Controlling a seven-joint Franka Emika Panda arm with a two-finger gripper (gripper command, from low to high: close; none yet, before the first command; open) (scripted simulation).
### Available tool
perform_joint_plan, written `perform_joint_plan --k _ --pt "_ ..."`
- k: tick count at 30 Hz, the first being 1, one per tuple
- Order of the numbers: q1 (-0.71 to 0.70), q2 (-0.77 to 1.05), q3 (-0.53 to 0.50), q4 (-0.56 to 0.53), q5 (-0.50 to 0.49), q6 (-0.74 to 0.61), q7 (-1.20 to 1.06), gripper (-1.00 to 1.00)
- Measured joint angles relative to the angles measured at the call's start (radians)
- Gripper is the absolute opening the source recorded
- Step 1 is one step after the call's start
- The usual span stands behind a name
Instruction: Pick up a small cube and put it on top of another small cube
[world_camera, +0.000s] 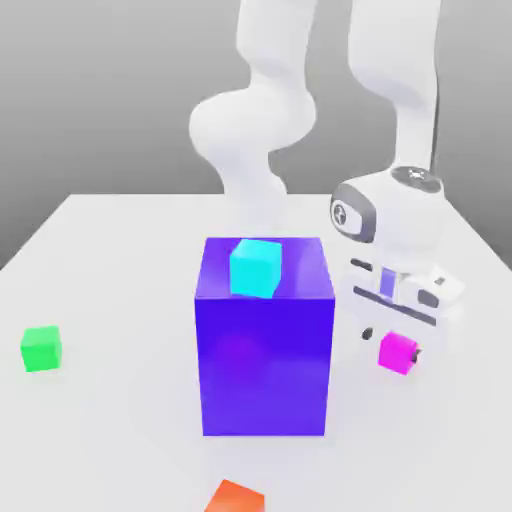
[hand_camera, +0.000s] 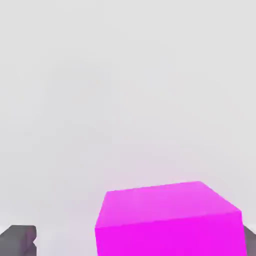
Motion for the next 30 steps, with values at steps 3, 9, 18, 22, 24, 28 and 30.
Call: perform_joint_plan --k 3,9,18,22,24,28,30 --pt "0.000 0.004 0.001 -0.001 0.001 0.002 0.000 -1.00" --pt "0.001 -0.048 -0.017 0.011 -0.006 -0.050 -0.013 -1.00" --pt "0.044 -0.145 -0.086 0.013 -0.062 -0.148 0.017 -1.00" --pt "0.065 -0.188 -0.120 0.005 -0.110 -0.186 0.053 -1.00" --pt "0.063 -0.209 -0.126 -0.001 -0.141 -0.203 0.078 -1.00" --pt "0.066 -0.252 -0.134 -0.017 -0.196 -0.234 0.123 -1.00" --pt "0.066 -0.272 -0.136 -0.026 -0.226 -0.247 0.149 -1.00"
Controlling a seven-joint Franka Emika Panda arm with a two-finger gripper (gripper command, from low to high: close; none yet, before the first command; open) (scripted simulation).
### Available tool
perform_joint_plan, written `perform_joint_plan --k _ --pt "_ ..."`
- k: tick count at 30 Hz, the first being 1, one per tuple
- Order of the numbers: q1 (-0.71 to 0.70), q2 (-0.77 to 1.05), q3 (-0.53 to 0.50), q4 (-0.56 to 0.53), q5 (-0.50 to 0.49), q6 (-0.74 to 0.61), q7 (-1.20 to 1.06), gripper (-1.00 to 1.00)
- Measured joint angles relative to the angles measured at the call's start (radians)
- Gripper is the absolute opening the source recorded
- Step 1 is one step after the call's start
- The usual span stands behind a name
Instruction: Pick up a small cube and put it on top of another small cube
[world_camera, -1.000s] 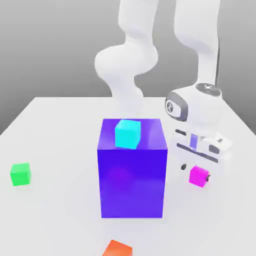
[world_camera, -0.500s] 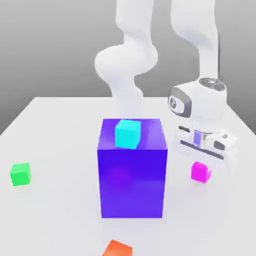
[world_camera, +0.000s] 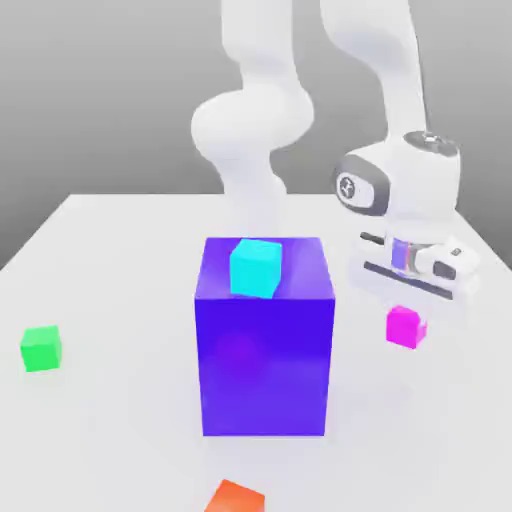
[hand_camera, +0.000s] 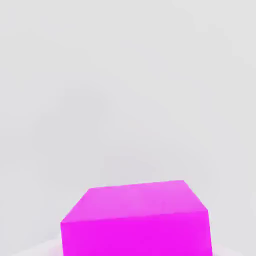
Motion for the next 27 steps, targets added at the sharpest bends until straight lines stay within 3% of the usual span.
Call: perform_joint_plan --k 8,27 --pt "-0.037 -0.078 0.014 -0.038 -0.094 -0.032 0.094 -1.00" --pt "-0.368 -0.168 -0.050 0.190 -0.265 0.004 0.330 -1.00"
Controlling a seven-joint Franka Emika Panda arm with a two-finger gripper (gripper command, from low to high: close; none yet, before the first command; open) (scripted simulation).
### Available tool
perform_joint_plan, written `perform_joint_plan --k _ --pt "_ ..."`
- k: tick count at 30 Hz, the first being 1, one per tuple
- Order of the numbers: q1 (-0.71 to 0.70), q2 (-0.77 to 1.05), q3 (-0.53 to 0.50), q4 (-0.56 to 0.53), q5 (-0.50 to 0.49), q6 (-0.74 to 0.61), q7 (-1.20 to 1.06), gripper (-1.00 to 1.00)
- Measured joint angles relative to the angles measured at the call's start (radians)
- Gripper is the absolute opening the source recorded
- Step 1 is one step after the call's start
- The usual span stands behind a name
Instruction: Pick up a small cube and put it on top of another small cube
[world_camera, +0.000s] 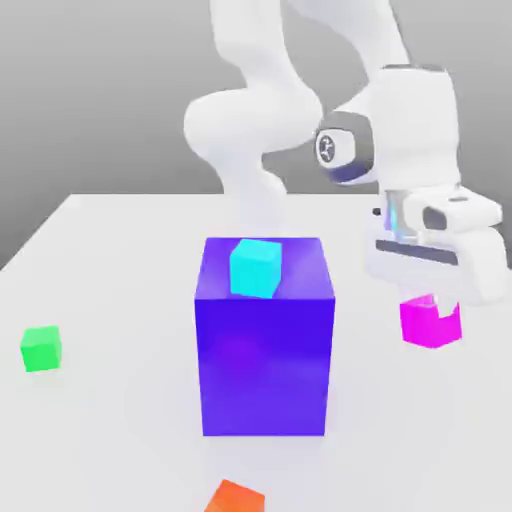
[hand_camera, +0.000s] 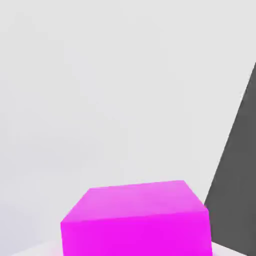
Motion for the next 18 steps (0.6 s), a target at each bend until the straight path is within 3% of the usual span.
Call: perform_joint_plan --k 10,18 --pt "-0.223 -0.033 -0.110 0.120 -0.107 -0.023 0.014 -1.00" --pt "-0.347 -0.021 -0.359 0.142 -0.104 -0.105 -0.272 -1.00"
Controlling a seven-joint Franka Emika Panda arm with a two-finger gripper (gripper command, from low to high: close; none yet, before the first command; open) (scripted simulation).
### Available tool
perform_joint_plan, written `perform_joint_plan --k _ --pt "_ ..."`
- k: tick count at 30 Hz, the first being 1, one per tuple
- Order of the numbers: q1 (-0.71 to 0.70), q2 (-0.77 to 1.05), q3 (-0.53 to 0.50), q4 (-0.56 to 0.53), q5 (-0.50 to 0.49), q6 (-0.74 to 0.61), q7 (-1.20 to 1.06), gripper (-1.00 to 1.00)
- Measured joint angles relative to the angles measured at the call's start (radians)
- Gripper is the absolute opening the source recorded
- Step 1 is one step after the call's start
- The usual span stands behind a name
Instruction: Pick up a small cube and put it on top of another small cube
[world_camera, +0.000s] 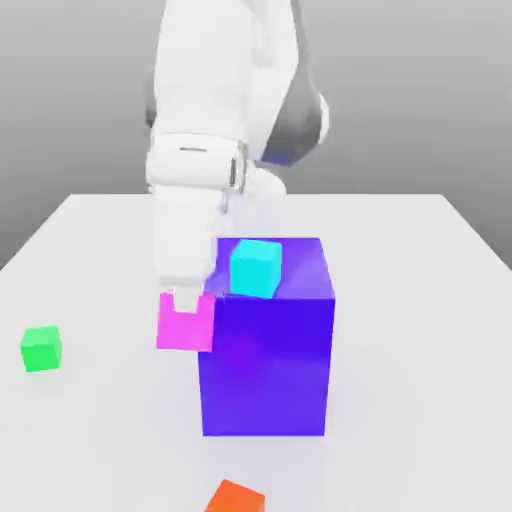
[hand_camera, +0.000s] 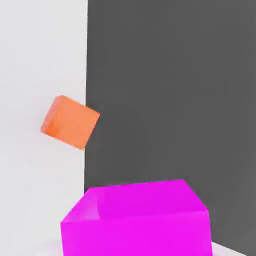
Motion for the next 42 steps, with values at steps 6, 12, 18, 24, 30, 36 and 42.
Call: perform_joint_plan --k 6,12,18,24,30,36,42 --pt "-0.096 0.015 -0.191 0.011 0.014 -0.065 -0.239 -1.00" --pt "-0.180 0.038 -0.370 0.016 0.037 -0.126 -0.478 -1.00" --pt "-0.195 0.085 -0.491 -0.019 0.092 -0.175 -0.703 -1.00" --pt "-0.181 0.139 -0.536 -0.050 0.166 -0.196 -0.865 -1.00" --pt "-0.163 0.210 -0.521 -0.039 0.306 -0.160 -0.970 -1.00" --pt "-0.197 0.321 -0.446 -0.031 0.536 -0.109 -1.135 -1.00" --pt "-0.314 0.437 -0.285 -0.025 0.771 -0.052 -1.305 -1.00"
